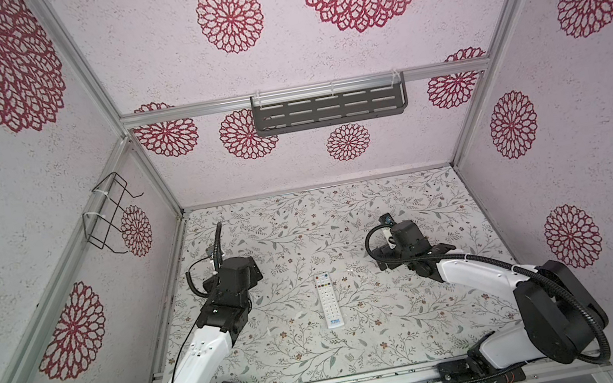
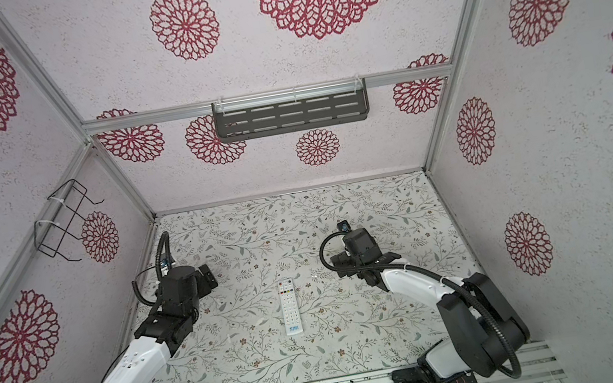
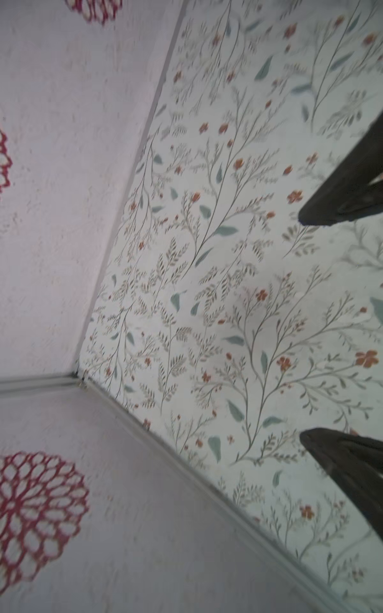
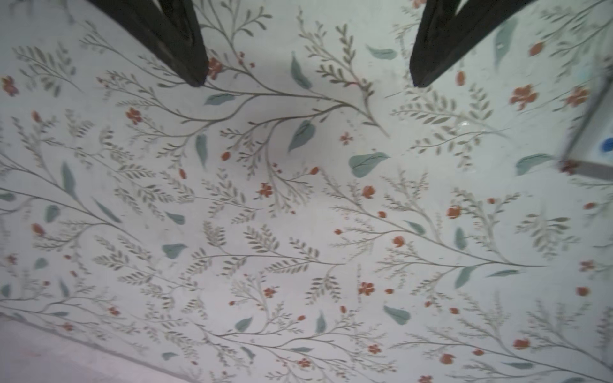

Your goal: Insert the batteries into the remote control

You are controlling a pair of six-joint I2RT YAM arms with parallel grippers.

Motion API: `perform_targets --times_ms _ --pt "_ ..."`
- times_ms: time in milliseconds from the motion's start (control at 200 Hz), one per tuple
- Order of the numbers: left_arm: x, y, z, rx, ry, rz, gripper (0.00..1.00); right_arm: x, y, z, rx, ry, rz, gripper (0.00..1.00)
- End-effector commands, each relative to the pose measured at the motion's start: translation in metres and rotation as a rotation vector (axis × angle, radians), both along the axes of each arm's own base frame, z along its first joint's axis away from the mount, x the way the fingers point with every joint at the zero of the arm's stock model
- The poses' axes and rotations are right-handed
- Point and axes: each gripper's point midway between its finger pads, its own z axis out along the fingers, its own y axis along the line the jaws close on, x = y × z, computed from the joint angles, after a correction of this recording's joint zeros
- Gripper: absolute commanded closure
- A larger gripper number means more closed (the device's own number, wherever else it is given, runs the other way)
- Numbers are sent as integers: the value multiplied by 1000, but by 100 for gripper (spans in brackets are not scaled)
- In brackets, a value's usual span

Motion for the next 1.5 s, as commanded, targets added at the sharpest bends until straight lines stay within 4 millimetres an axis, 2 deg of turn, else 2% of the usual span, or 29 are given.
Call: perform_targets --times_ms 0,90,205,305,500,640,725,760,790,856,901,1061,1491 --pt "8 49 4 164 -18 160 3 20 -38 5 -96 -111 -89 1" --pt "15 69 -13 193 -10 196 3 27 -52 6 -134 -188 -113 1" --pt "22 74 -31 202 -53 156 3 30 -68 5 -109 -262 -142 1" --pt "29 75 -34 202 -118 117 3 28 -82 13 -56 -383 -164 1" --pt "53 74 -29 162 -212 32 3 34 -111 13 -41 -429 -238 1" --pt "61 81 -51 163 -236 47 3 30 -128 16 74 -453 -265 1" --pt "59 85 -54 149 -223 65 3 16 -144 14 165 -528 -290 1" --pt "60 85 -54 143 -218 66 3 11 -146 16 190 -575 -287 1" --pt "60 86 -52 153 -231 67 3 9 -145 13 185 -547 -275 1" --pt "60 86 -52 158 -238 66 3 17 -143 12 195 -533 -263 1" --pt "60 86 -53 154 -232 67 3 18 -147 8 186 -507 -288 1" --pt "60 85 -52 165 -244 61 3 13 -162 13 178 -548 -382 1" --pt "62 82 -53 168 -235 51 3 12 -162 12 177 -547 -385 1"
